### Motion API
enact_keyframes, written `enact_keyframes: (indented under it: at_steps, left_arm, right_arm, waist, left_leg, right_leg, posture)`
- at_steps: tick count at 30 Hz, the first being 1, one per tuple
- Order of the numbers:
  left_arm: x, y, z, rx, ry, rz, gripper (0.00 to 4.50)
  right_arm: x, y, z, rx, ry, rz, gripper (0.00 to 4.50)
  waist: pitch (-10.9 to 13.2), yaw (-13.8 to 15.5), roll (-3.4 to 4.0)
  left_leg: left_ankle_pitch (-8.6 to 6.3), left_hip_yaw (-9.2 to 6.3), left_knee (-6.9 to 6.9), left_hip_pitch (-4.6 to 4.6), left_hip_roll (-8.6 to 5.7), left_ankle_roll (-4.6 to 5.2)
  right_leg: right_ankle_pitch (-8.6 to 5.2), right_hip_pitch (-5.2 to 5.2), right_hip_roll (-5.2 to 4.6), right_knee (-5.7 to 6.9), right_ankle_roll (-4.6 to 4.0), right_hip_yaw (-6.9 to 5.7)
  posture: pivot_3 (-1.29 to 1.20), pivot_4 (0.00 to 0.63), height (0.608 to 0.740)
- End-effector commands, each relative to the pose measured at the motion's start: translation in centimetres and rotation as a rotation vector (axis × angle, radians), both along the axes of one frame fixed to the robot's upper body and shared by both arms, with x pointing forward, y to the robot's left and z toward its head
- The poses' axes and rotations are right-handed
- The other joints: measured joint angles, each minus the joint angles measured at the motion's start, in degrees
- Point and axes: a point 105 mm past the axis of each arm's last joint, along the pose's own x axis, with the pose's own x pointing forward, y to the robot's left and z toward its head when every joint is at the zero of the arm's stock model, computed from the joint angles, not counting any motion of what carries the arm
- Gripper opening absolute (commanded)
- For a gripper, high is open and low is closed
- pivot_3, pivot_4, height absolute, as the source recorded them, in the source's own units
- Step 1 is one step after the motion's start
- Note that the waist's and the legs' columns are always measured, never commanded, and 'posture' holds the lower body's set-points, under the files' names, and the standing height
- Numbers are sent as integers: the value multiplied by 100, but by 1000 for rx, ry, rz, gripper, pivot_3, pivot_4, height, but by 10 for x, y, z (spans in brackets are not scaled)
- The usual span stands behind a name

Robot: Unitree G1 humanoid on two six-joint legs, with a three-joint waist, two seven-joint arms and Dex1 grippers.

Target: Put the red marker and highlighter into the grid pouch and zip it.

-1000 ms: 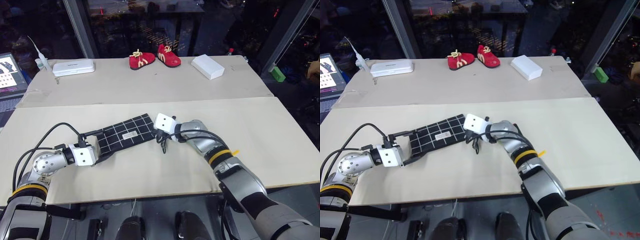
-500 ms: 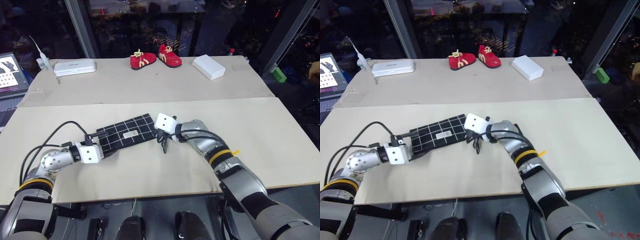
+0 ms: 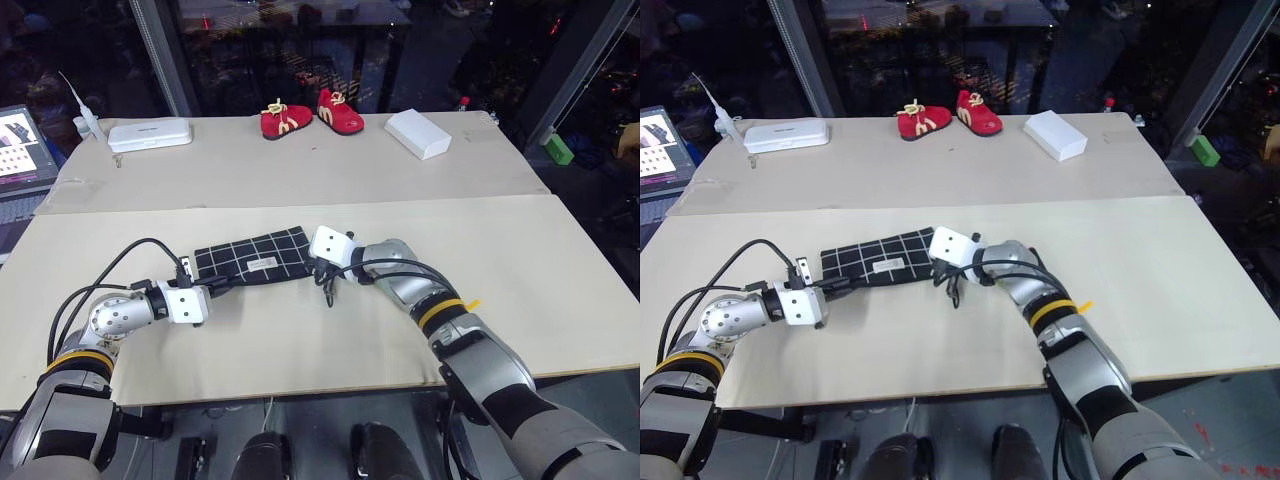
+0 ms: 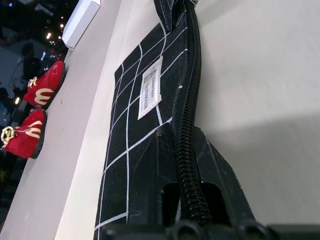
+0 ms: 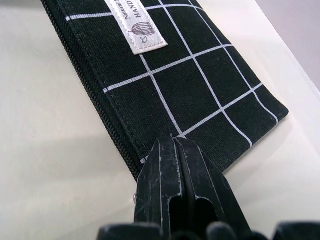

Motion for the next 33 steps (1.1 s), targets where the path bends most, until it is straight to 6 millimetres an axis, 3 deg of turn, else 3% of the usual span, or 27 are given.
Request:
enact_keyframes:
  at_steps: [1, 5, 8, 11, 13, 15, 19, 25, 33]
  left_arm:
    - [-4, 1, -11, -19, 68, 13, 0]
    - [-6, 3, -13, -66, 96, 31, 0]
    - [-5, 4, -12, -126, 116, 61, 0]
    - [-3, 3, -9, -200, 138, 86, 0]
    - [-4, 0, -9, -231, 156, 89, 0]
    - [-5, -5, -9, -255, 167, 91, 0]
    - [-5, -13, -10, -263, 173, 85, 0]
    - [-5, -21, -12, -256, 180, 79, 0]
    - [-5, -24, -15, -260, 181, 88, 0]
  right_arm:
    - [6, -7, 18, 139, 112, -67, 1175]
    - [4, -14, 61, 317, 153, -61, 2572]
    - [1, -34, 98, 461, 215, -88, 3616]
    - [-20, -53, 112, 483, 264, -54, 3616]
    - [-31, -61, 102, 436, 274, -69, 3616]
    - [-37, -65, 81, 358, 280, -112, 3616]
    - [-29, -65, 51, 301, 270, -229, 3616]
    - [-16, -56, 40, 311, 267, -308, 3616]
    - [-18, -44, 21, 283, 318, -298, 3616]
  waist:
    - [0, -1, 0]
    - [2, -23, 3]
    - [2, -31, 4]
    - [3, 6, 6]
    - [2, 30, 5]
    - [0, 50, 4]
    - [2, 41, 6]
    - [2, 66, 6]
    - [2, 86, 6]
  left_leg:
    - [0, 0, 0, 0, 0, 0]
    - [0, -4, 0, -10, 3, 1]
    - [0, -17, 0, -21, 3, 1]
    - [-4, -29, 0, -29, 3, 6]
    - [-11, -38, 0, -33, 3, 17]
    - [-15, -39, 0, -33, 3, 22]
    - [-14, -25, 2, -32, -6, 21]
    - [-5, -14, 3, -20, -5, 7]
    - [-7, -11, 3, -28, -7, 9]
  right_leg:
    - [0, 0, 0, 0, 0, 0]
    - [0, -12, 0, 2, 0, 1]
    - [1, -23, -1, 5, 0, 1]
    - [2, -24, -5, 4, 2, -2]
    - [3, -23, -7, 3, 4, -2]
    - [2, -20, -6, -1, 6, -3]
    - [2, -28, -9, -15, 8, 3]
    - [2, -25, 4, 0, 6, 3]
    - [2, -25, 1, -11, 6, 2]
  posture:
    - [0, 150, 740]
    - [0, 150, 740]
    - [0, 150, 740]
    - [0, 150, 740]
    - [0, 150, 740]
    - [0, 150, 740]
    - [0, 150, 740]
    - [0, 150, 740]
    - [0, 150, 740]
